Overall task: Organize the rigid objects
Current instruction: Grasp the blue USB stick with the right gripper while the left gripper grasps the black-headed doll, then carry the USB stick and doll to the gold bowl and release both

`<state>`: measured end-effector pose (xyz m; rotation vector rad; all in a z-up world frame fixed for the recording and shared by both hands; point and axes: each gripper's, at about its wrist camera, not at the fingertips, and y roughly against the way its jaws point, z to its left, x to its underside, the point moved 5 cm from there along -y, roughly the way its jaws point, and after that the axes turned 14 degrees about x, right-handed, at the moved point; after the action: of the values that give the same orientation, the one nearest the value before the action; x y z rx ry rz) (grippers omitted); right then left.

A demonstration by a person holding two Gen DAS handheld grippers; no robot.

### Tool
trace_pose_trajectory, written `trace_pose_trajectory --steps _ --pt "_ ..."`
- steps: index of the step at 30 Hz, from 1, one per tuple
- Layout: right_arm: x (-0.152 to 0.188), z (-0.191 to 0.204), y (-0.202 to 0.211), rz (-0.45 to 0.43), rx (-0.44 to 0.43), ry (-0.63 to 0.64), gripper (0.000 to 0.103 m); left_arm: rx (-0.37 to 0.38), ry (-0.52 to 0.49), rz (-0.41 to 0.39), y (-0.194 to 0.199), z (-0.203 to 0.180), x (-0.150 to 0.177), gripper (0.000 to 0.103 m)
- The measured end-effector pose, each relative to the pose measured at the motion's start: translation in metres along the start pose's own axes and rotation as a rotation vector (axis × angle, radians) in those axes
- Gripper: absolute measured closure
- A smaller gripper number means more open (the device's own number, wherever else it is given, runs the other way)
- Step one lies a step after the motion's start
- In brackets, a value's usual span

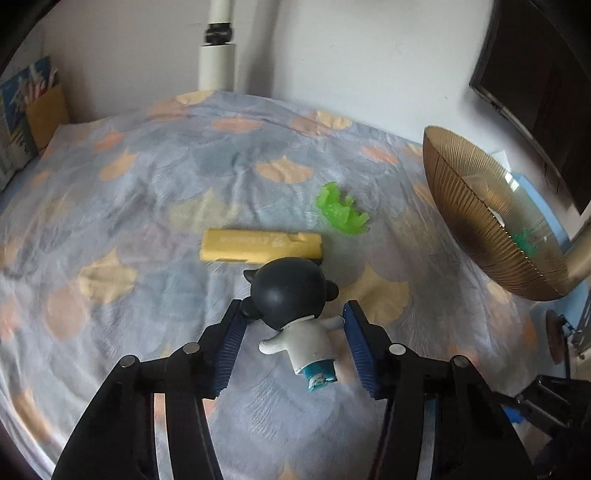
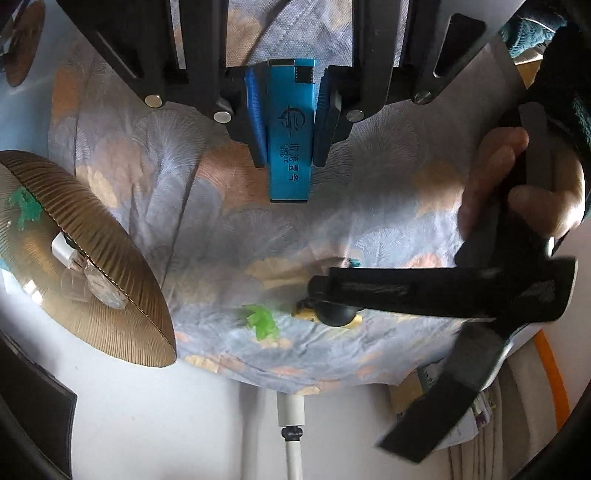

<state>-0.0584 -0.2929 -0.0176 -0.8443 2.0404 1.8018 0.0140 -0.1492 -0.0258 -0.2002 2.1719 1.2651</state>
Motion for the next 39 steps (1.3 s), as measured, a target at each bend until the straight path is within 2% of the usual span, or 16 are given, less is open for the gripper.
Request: trace_pose_trajectory --steps 2,8,12,14,15,16,17,20,22,23,24,26,28,32,37,39 --pt "-0.002 0.0 0.002 0.001 -0.005 0.01 0.079 -0.001 0.017 -0.027 0.013 0.008 0.003 0.06" --pt "-0.013 0.01 0.014 -0.042 -0.021 0.06 0.079 -0.053 0.084 -0.07 0.038 0.047 0.014 0.061" --pt "-0.005 0.012 0.004 0.002 -0.011 0.082 0.079 -0.016 0.136 -0.072 0.04 0.058 0.017 0.06" --pt "-0.002 0.011 0.003 0.005 -0.011 0.075 0.079 -0.023 0.122 -0.07 0.039 0.057 0.019 0.057" --pt "-0.001 0.01 0.003 0.008 -0.01 0.076 0.077 -0.017 0.106 -0.064 0.038 0.054 0.019 0.051" --pt "0.0 0.01 0.003 0.011 -0.008 0.078 0.075 -0.015 0.096 -0.06 0.037 0.052 0.019 0.048" --pt "-0.001 0.011 0.003 0.017 -0.009 0.081 0.072 -0.017 0.088 -0.056 0.036 0.051 0.019 0.048" --pt "-0.002 0.013 0.003 0.01 0.003 0.093 0.071 -0.029 0.075 -0.05 0.034 0.05 0.021 0.046" --pt "-0.004 0.015 0.002 0.003 0.003 0.089 0.073 -0.036 0.065 -0.047 0.033 0.049 0.02 0.051" --pt "-0.004 0.018 0.003 -0.007 0.004 0.095 0.079 -0.042 0.061 -0.05 0.033 0.048 0.02 0.058" --pt "-0.003 0.023 0.004 -0.016 -0.003 0.109 0.079 -0.043 0.058 -0.052 0.034 0.048 0.02 0.067" --pt "0.0 0.034 0.01 -0.039 0.006 0.144 0.079 -0.014 0.067 -0.058 0.035 0.048 0.02 0.067" --pt "0.001 0.045 0.016 -0.054 -0.003 0.179 0.079 -0.024 0.06 -0.083 0.041 0.046 0.02 0.067" --pt "-0.002 0.052 0.033 -0.112 -0.001 0.216 0.079 0.006 0.052 -0.116 0.054 0.037 0.014 0.067" --pt "-0.017 0.025 0.053 -0.165 0.034 0.162 0.079 0.027 -0.002 -0.148 0.065 0.009 -0.013 0.067" --pt "-0.026 0.0 0.064 -0.192 0.086 0.142 0.079 0.051 -0.017 -0.164 0.067 -0.005 -0.026 0.067"
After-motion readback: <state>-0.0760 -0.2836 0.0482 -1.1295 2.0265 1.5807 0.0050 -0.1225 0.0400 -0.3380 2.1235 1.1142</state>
